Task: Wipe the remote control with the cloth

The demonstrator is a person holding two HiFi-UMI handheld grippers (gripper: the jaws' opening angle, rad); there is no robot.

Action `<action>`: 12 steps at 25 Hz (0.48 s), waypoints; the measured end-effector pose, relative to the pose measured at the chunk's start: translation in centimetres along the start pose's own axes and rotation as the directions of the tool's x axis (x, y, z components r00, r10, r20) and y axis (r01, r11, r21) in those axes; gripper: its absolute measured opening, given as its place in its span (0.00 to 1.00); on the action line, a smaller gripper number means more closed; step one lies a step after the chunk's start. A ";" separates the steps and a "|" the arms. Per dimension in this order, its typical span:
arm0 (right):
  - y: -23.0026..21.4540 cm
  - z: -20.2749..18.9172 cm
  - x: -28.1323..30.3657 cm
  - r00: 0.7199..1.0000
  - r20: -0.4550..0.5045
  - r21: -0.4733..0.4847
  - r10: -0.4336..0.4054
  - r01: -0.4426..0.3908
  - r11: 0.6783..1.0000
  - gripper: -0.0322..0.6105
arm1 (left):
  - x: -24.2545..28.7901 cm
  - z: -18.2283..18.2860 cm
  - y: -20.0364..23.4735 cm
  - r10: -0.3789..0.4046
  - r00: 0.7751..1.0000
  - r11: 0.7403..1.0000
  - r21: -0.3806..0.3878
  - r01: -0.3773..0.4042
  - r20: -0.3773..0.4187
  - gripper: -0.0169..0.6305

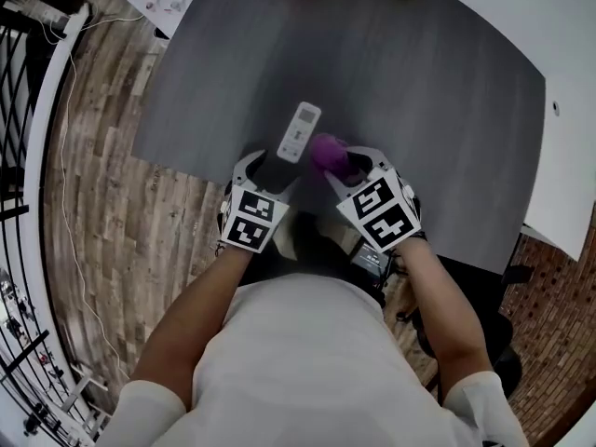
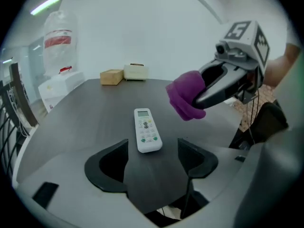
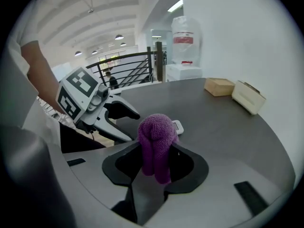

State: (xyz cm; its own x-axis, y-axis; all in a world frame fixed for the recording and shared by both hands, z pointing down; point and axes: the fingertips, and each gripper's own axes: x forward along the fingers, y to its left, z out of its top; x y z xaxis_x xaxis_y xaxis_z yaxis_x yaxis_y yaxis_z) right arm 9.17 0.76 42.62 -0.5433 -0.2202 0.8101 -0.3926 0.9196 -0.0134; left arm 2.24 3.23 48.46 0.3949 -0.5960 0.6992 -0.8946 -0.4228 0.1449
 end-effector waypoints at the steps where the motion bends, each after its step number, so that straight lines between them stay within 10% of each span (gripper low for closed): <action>1: 0.1 0.3 0.7 1.000 -0.014 -0.026 0.008 -0.008 1.000 0.26 | 0.6 0.0 0.3 0.009 1.000 1.000 0.012 -0.009 -0.011 0.50; 12: 0.9 2.6 7.0 0.984 -0.176 -0.366 0.039 -0.102 0.925 0.26 | 4.8 0.0 0.8 -0.080 0.995 0.996 0.020 0.082 -0.063 0.47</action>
State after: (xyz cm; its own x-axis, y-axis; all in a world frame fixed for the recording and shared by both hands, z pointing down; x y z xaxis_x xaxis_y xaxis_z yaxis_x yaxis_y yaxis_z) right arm 3.14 -0.81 46.78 -0.4195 -0.1232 0.8994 -0.0358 0.9922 0.1192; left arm 3.42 0.06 51.89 0.4513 -0.5159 0.7281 -0.8551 -0.4834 0.1875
